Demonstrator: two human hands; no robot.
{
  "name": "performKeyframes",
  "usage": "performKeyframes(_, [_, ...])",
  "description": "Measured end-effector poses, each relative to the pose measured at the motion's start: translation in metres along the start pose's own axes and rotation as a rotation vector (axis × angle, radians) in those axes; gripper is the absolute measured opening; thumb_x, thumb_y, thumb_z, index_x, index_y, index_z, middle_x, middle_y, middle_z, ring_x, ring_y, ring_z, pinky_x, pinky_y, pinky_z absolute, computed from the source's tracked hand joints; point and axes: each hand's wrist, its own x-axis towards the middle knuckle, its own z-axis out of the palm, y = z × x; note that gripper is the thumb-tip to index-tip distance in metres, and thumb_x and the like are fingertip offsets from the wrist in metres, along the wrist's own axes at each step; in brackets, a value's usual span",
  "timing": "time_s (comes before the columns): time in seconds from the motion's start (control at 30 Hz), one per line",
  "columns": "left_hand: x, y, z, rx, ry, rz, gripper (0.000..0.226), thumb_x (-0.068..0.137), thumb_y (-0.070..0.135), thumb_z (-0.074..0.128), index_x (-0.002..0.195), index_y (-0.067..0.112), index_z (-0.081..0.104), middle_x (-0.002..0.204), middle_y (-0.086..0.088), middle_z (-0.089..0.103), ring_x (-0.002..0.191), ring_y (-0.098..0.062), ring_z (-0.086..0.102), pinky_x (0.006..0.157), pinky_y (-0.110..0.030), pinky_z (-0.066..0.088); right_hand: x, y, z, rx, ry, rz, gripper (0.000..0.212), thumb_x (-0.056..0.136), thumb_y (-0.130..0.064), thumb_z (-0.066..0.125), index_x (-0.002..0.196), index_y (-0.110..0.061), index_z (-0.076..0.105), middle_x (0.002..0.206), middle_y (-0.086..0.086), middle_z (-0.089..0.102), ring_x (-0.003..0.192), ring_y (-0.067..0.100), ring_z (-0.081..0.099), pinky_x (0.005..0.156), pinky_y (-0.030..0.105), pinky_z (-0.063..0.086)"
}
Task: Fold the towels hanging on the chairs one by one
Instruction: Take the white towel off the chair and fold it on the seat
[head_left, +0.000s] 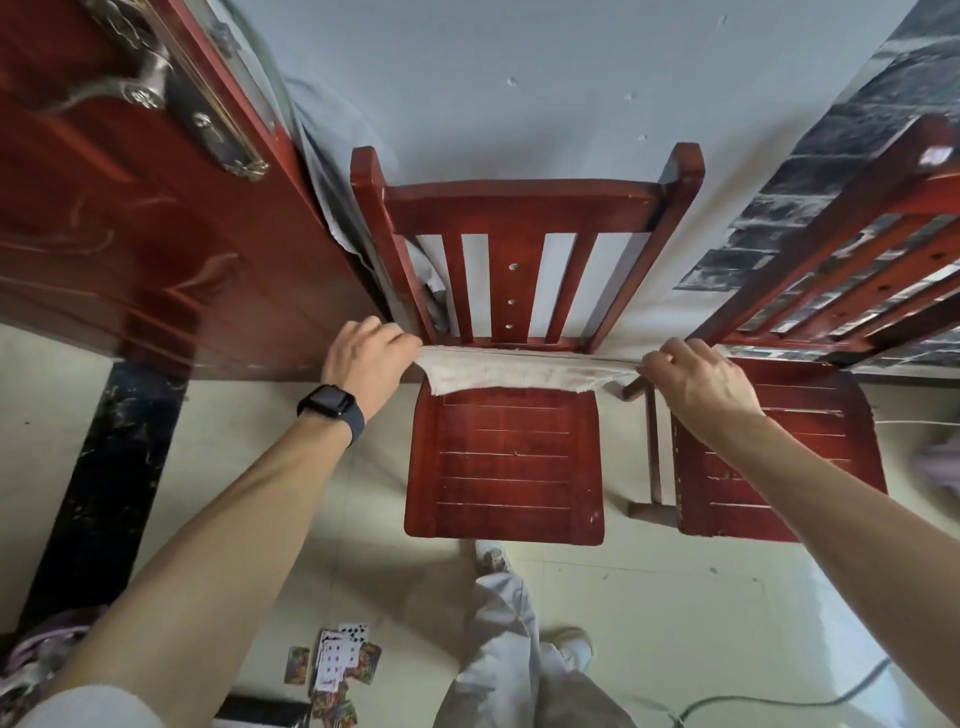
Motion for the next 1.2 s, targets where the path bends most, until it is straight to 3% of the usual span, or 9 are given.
performKeyframes(0.13, [-0.035, 0.011, 0.020, -0.102, 0.039, 0.020, 0.003, 0.080, 0.018, 0.074, 0.079, 0.015, 0.074, 0.072, -0.004, 0.066, 0.068, -0.029, 0.057, 0.061, -0.035, 0.045, -0.028, -0.013, 0.034, 0.051, 0.010, -0.033, 0.023, 0.075, -0.010, 0.081, 0.094, -0.004, 0.070, 0.087, 0.018, 0.063, 0.076, 0.039, 0.061, 0.058, 0.045, 0.055])
performKeyframes(0.37, [-0.137, 0.061, 0.084, -0.197, -0.305, -0.054, 0.018, 0.063, 0.018, 0.090, 0.071, 0.018, 0.074, 0.064, 0.000, 0.067, 0.062, -0.028, 0.059, 0.058, -0.033, 0.050, -0.104, -0.049, 0.123, 0.165, -0.269, 0.019, 0.030, 0.067, -0.008, 0.088, 0.093, -0.008, 0.071, 0.086, 0.012, 0.063, 0.075, 0.035, 0.063, 0.054, 0.043, 0.057])
performKeyframes(0.47, [-0.180, 0.079, 0.117, -0.191, -0.478, -0.072, 0.018, 0.061, 0.020, 0.091, 0.070, 0.023, 0.076, 0.065, 0.004, 0.069, 0.060, -0.025, 0.060, 0.057, -0.031, 0.050, -0.137, -0.067, 0.153, 0.238, -0.432, 0.113, 0.012, 0.085, -0.013, 0.075, 0.096, -0.013, 0.071, 0.094, 0.010, 0.065, 0.086, 0.038, 0.066, 0.062, 0.043, 0.058])
performKeyframes(0.57, [-0.206, 0.088, 0.140, -0.226, -0.604, -0.118, 0.013, 0.068, 0.024, 0.087, 0.076, 0.025, 0.078, 0.071, 0.004, 0.072, 0.065, -0.023, 0.063, 0.060, -0.029, 0.051, -0.160, -0.082, 0.179, 0.303, -0.571, 0.084, 0.016, 0.097, -0.024, 0.060, 0.107, -0.021, 0.071, 0.109, 0.004, 0.065, 0.102, 0.031, 0.062, 0.074, 0.038, 0.055])
performKeyframes(0.73, [-0.199, 0.078, 0.165, -0.623, -0.819, -0.558, 0.015, 0.086, 0.037, 0.066, 0.095, 0.029, 0.075, 0.092, 0.010, 0.072, 0.087, -0.014, 0.067, 0.074, -0.029, 0.055, -0.139, -0.086, 0.194, 0.692, -0.579, 0.476, 0.013, 0.093, -0.034, 0.067, 0.096, -0.025, 0.077, 0.096, -0.004, 0.072, 0.089, 0.021, 0.067, 0.077, 0.034, 0.052])
performKeyframes(0.8, [-0.187, 0.068, 0.180, -0.905, -0.785, -0.781, 0.016, 0.083, 0.038, 0.074, 0.096, 0.028, 0.074, 0.092, 0.012, 0.073, 0.089, -0.007, 0.067, 0.078, -0.024, 0.052, -0.119, -0.080, 0.204, 0.887, -0.512, 0.714, 0.006, 0.090, -0.032, 0.072, 0.087, -0.027, 0.074, 0.082, -0.006, 0.072, 0.080, 0.018, 0.067, 0.073, 0.032, 0.049])
performKeyframes(0.93, [-0.150, 0.056, 0.213, -1.418, -0.618, -1.193, 0.021, 0.081, 0.029, 0.078, 0.101, 0.023, 0.073, 0.105, 0.003, 0.074, 0.104, -0.014, 0.067, 0.096, -0.031, 0.049, -0.087, -0.069, 0.242, 1.240, -0.448, 0.972, 0.013, 0.087, -0.033, 0.075, 0.095, -0.023, 0.075, 0.095, 0.003, 0.075, 0.093, 0.020, 0.067, 0.084, 0.038, 0.054])
performKeyframes(1.07, [-0.119, 0.054, 0.243, -1.585, -0.496, -1.304, 0.018, 0.086, 0.022, 0.074, 0.103, 0.016, 0.072, 0.106, -0.006, 0.075, 0.102, -0.021, 0.071, 0.089, -0.028, 0.054, -0.063, -0.071, 0.275, 1.365, -0.358, 1.040, 0.015, 0.085, -0.035, 0.074, 0.095, -0.024, 0.074, 0.101, 0.002, 0.075, 0.100, 0.022, 0.070, 0.091, 0.037, 0.054])
performKeyframes(1.2, [-0.102, 0.054, 0.264, -1.567, -0.389, -1.310, 0.029, 0.087, 0.020, 0.074, 0.112, 0.006, 0.069, 0.110, -0.011, 0.073, 0.100, -0.025, 0.071, 0.083, -0.029, 0.058, -0.043, -0.077, 0.286, 1.360, -0.263, 1.049, 0.013, 0.094, -0.032, 0.067, 0.101, -0.022, 0.069, 0.096, 0.004, 0.072, 0.076, 0.015, 0.063, 0.064, 0.026, 0.050])
